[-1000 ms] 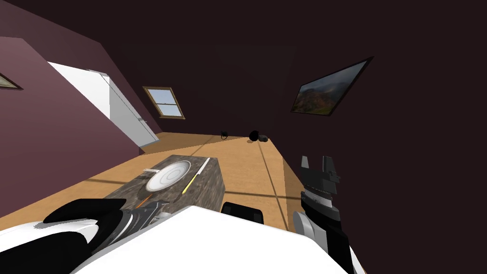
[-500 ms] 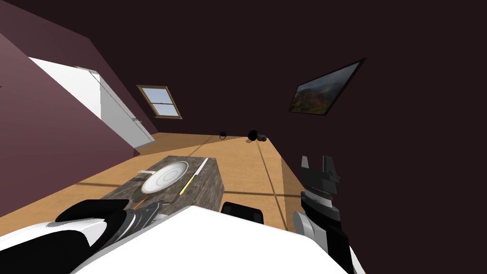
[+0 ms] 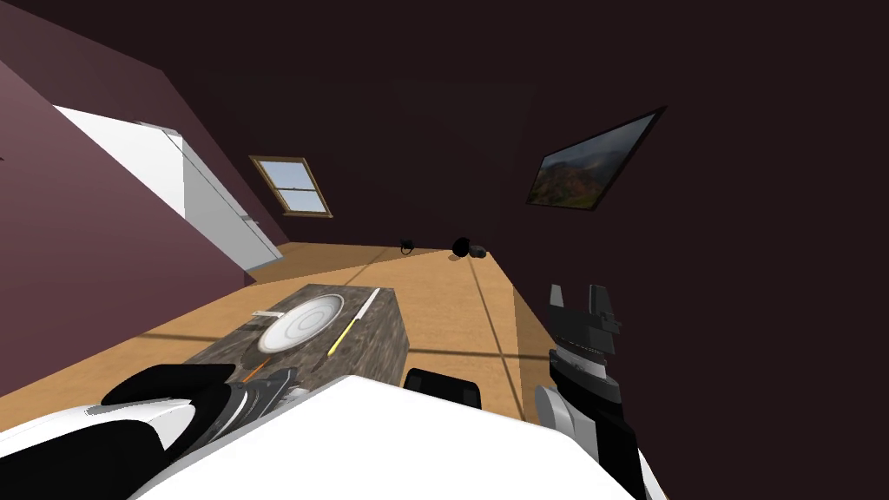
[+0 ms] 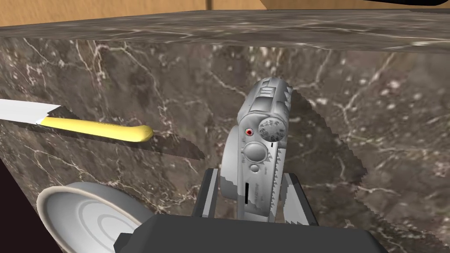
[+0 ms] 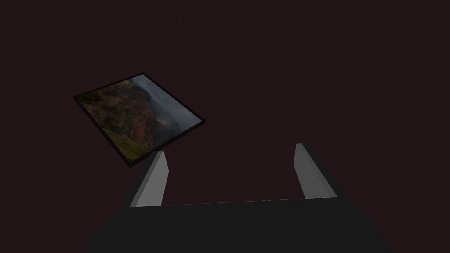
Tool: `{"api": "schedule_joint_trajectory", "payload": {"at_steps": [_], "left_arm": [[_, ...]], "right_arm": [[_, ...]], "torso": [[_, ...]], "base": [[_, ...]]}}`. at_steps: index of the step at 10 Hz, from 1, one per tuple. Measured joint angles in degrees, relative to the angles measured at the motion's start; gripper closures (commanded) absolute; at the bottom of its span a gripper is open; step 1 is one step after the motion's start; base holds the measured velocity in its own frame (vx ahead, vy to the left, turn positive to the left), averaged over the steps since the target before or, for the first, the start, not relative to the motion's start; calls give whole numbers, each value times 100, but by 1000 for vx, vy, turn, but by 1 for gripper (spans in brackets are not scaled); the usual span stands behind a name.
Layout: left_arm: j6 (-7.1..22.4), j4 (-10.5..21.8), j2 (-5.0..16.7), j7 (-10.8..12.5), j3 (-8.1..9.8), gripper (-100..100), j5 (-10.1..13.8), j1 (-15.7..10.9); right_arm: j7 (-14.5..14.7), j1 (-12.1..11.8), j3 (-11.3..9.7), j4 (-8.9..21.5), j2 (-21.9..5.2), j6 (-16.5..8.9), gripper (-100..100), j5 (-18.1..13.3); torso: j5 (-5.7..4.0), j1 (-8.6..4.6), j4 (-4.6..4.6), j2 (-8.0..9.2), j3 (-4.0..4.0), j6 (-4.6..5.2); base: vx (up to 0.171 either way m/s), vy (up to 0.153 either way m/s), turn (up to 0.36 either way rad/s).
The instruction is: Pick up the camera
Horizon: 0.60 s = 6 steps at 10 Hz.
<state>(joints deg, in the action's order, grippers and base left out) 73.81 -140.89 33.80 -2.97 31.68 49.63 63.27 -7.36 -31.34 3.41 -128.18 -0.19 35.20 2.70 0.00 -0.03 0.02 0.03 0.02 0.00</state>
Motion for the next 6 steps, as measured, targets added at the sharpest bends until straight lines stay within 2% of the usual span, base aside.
{"api": "schedule_joint_trajectory", "payload": {"at_steps": [1,2,5,6], "left_arm": [[-1,0,0,0,0,0,0,-1],[-2,0,0,0,0,100,0,-1],[128,-347,4,78,175,100,134,161],[139,-360,5,86,184,0,141,165]], "right_arm": [[0,0,0,0,0,0,0,0],[0,0,0,0,0,0,0,0],[0,0,0,0,0,0,0,0],[0,0,0,0,0,0,0,0]], "torso": [[0,0,-1,-1,-1,0],[0,0,-1,-1,-1,0],[-1,4,-1,-5,-3,-1],[0,2,-2,-4,-3,0]], "base": [[0,0,0],[8,13,70],[14,18,48],[0,0,0]]}}
